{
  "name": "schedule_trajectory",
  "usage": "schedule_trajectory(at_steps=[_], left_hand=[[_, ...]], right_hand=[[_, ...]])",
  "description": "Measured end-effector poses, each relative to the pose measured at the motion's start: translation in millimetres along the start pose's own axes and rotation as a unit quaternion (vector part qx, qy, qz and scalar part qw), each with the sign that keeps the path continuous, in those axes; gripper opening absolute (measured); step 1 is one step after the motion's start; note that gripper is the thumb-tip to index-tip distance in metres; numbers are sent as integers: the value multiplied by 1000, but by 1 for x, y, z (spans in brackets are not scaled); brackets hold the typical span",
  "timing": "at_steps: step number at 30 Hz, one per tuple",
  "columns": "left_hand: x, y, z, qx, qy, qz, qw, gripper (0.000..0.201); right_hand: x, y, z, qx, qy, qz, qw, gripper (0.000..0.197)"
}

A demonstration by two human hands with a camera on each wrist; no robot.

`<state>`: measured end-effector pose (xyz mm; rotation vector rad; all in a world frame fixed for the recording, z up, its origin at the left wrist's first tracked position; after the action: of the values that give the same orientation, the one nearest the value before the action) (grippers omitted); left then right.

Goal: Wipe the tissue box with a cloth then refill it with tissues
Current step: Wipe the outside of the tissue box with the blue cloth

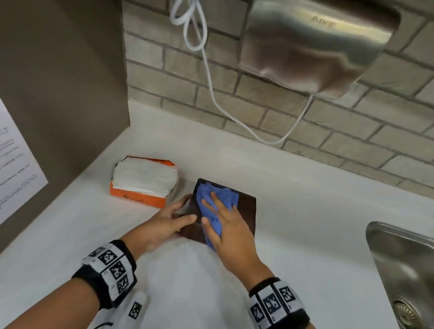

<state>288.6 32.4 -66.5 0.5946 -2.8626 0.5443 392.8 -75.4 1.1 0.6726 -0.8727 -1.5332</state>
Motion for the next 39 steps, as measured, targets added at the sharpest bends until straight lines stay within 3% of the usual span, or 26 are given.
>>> schedule_trajectory(at_steps=[4, 8, 10, 12, 13, 16, 20, 23, 25, 27, 28, 30, 33, 36, 38, 39], left_hand=[[-4, -1, 0, -21, 17, -12, 1000, 62], [-5, -8, -2, -4, -4, -33, 999, 52], [-5, -10, -1, -1, -12, -35, 999, 52], [-3, -7, 0, -10, -22, -27, 999, 89], [-2, -6, 0, -9, -23, -18, 1000, 97], [-3, 0, 3, 6, -17, -33, 999, 66], [-6, 1, 2, -5, 22, -31, 999, 61], [-6, -1, -1, 11, 23, -36, 999, 56], [-4, -6, -4, 13, 5, -33, 999, 63], [-3, -4, -2, 13, 1, -21, 1000, 95], [-1, -4, 0, 15, 3, -14, 1000, 91], [2, -2, 3, 20, 1, -7, 1000, 65], [2, -4, 1, 18, -5, -17, 1000, 54], [4, -7, -3, 23, -3, -31, 999, 55], [5, -6, -4, 21, 1, -30, 999, 55], [5, -6, -4, 20, 2, -30, 999, 55]], right_hand=[[2, 32, -57, 12, -115, -55, 992, 67], [-19, 26, -35, 80, -217, -73, 970, 62], [-31, 6, -4, 90, -179, -59, 978, 59], [-30, -12, 22, 85, -92, -38, 991, 58], [-24, -13, 27, 84, -51, -31, 995, 57], [0, 4, 7, 73, -8, -13, 997, 57], [17, 40, -52, 24, -140, -46, 989, 52], [2, 30, -40, 103, -215, -48, 970, 67], [-12, 6, -6, 113, -164, -58, 978, 65], [-14, -15, 25, 80, -58, -55, 994, 59], [-9, -20, 33, 72, -19, -42, 996, 57], [4, -23, 26, 108, 18, -20, 994, 54], [24, -7, -10, 161, 1, -27, 987, 52], [47, 15, -32, 93, -35, -56, 993, 47], [60, 29, -50, -71, -99, -89, 989, 42], [65, 32, -71, -186, -164, -110, 962, 47]])
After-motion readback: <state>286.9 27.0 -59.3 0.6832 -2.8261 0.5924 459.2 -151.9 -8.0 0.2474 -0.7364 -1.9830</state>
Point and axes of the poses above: each hand's wrist, its own x-axis away from the middle knuckle, its own y-axis out of the back of the hand, z = x × y, the point moved 6 cm from there along -x, towards the middle knuckle, and after that the axes turned 14 degrees about z, right-handed, at the moved point
